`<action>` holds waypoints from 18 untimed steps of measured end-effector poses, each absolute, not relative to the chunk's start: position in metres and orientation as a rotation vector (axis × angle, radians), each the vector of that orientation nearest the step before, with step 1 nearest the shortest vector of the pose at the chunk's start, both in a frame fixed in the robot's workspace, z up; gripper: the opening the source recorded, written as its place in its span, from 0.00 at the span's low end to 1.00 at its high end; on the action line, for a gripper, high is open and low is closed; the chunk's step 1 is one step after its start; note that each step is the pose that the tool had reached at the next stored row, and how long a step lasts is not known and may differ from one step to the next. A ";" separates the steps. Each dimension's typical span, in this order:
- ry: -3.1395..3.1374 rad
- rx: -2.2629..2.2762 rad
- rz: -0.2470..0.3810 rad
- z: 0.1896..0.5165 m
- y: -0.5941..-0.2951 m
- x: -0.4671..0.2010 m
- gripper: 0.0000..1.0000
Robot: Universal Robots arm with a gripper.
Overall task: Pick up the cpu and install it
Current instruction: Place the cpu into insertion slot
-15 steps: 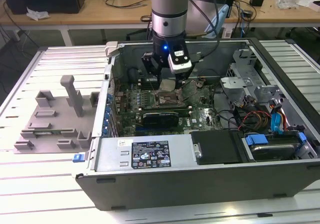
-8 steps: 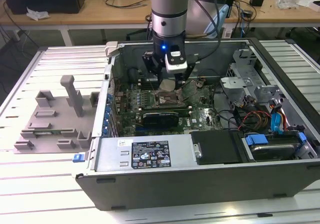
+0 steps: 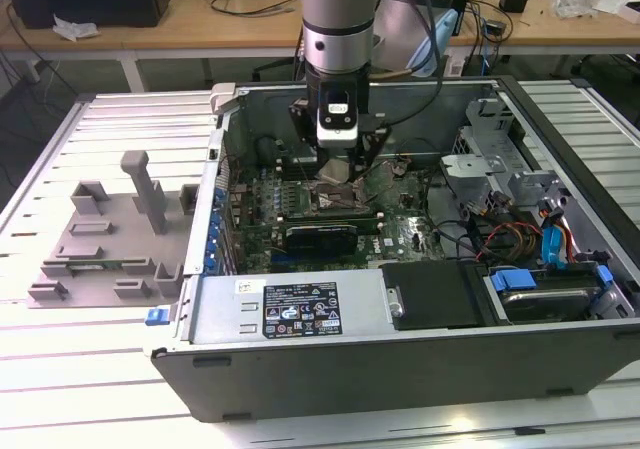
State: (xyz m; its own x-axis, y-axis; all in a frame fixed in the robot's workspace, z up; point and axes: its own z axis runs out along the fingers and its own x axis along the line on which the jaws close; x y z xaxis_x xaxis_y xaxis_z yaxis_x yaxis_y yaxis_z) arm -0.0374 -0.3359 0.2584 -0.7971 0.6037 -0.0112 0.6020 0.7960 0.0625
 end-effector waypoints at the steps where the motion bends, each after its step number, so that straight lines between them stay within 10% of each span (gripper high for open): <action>1: 2.939 1.015 0.086 0.258 -0.336 -0.037 0.55; 18: 2.680 1.557 0.075 0.258 -0.336 -0.037 0.55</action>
State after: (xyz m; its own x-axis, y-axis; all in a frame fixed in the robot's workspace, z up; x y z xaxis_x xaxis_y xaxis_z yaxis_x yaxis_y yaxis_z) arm -0.0374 -0.3359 0.2581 -0.4952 0.8687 -0.0112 0.8667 0.4949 0.0626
